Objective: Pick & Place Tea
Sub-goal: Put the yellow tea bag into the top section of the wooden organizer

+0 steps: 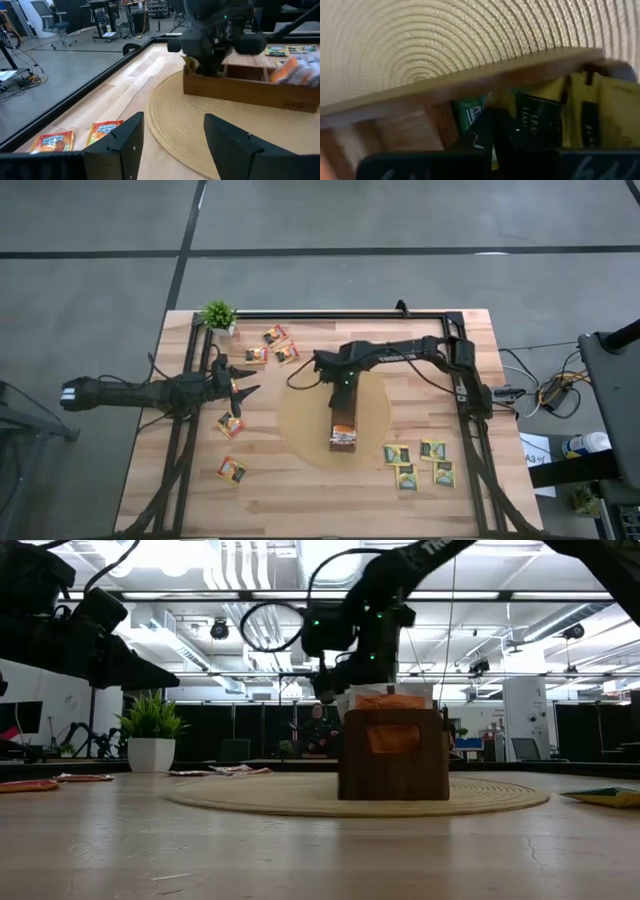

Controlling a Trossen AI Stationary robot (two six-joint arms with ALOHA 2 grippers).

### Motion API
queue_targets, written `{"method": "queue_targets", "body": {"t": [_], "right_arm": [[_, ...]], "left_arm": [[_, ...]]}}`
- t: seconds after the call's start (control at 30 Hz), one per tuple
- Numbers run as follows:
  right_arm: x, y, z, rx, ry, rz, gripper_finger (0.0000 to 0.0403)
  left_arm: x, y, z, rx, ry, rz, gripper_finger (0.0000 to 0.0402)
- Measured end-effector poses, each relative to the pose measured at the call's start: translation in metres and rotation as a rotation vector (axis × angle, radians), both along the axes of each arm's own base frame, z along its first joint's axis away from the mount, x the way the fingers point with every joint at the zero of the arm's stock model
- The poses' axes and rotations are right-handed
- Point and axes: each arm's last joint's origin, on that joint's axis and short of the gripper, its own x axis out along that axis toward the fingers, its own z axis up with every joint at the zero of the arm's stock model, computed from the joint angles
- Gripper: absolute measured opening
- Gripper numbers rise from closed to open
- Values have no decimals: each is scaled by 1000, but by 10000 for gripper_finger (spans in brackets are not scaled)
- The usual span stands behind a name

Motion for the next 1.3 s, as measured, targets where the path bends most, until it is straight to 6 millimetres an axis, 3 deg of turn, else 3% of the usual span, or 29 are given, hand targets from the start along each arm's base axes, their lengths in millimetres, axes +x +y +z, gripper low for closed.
{"method": "queue_targets", "body": {"t": [0.1,0.23,0.43,0.6,0.83,0.97,1.03,1.13,1.3], "right_arm": [[-4,1,-17,39,13,-5,8],[-6,1,-15,34,22,-4,8],[-2,-1,15,-6,-4,-2,8],[0,-3,56,-77,-13,-11,8],[0,-3,94,-151,3,-11,8],[0,-5,102,-185,-4,-4,8],[0,-6,99,-188,-6,2,8],[-2,-7,77,-174,2,3,8],[-4,-5,5,-38,23,2,8]], "left_arm": [[0,0,0,0,0,0,202],[0,0,0,0,1,0,202],[0,0,0,0,0,0,202],[0,0,0,0,-1,0,202],[0,0,0,0,0,0,202],[0,0,0,0,0,0,202],[0,0,0,0,0,0,202],[0,0,0,0,0,0,202],[0,0,0,0,0,0,202]]}}
